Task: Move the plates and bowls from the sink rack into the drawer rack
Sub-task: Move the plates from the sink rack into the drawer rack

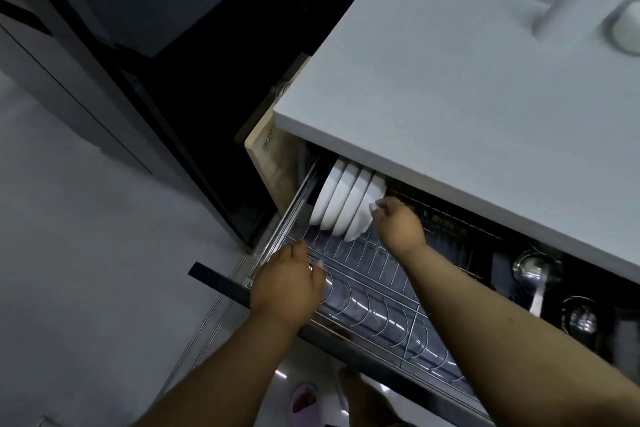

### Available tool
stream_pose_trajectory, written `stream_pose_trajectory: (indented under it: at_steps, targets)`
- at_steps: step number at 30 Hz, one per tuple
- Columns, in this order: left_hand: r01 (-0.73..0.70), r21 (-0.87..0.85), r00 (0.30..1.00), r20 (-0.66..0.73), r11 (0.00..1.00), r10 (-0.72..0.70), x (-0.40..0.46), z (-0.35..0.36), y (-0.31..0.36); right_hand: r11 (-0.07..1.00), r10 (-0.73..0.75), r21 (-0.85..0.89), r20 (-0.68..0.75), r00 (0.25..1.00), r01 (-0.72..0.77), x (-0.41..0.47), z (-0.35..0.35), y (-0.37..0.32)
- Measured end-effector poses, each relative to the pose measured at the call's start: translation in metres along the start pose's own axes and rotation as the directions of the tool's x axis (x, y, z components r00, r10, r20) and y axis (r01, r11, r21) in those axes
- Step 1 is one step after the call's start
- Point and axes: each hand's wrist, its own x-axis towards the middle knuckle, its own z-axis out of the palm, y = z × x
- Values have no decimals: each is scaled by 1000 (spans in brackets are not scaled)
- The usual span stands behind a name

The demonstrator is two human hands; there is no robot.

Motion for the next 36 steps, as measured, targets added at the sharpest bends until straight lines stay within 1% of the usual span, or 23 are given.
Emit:
stream_pose_trajectory:
  at_steps: [4, 7, 13, 17, 24, 29, 36]
  targets:
    - [-35, -48, 998, 50, 998, 37, -4, -8, 3, 999, -35, 35, -31, 999, 36, -38, -18, 6]
    - [-85, -89, 994, 60, 992, 90, -9, -17, 14, 996, -55, 65, -84, 995, 60, -67, -35, 8]
    - [-220, -50, 972, 70, 974, 224, -23, -30, 51, 983, -172, -94, -196, 965, 156, -123, -81, 12]
    - [-337, -33, 934, 112, 941, 338, -36, -30, 85, 990, -129, -81, -233, 964, 112, -157, -115, 25]
    - [-541, -23, 829, 150, 841, 538, -60, -22, 161, 998, -21, -57, -390, 920, -1, -208, -169, 65]
    - [-652, 4, 748, 165, 758, 642, -81, -15, 211, 999, 43, -3, -475, 879, -50, -243, -204, 97]
    - [-783, 16, 613, 187, 622, 767, -129, 15, 306, 988, 153, 95, -587, 795, -121, -299, -259, 172]
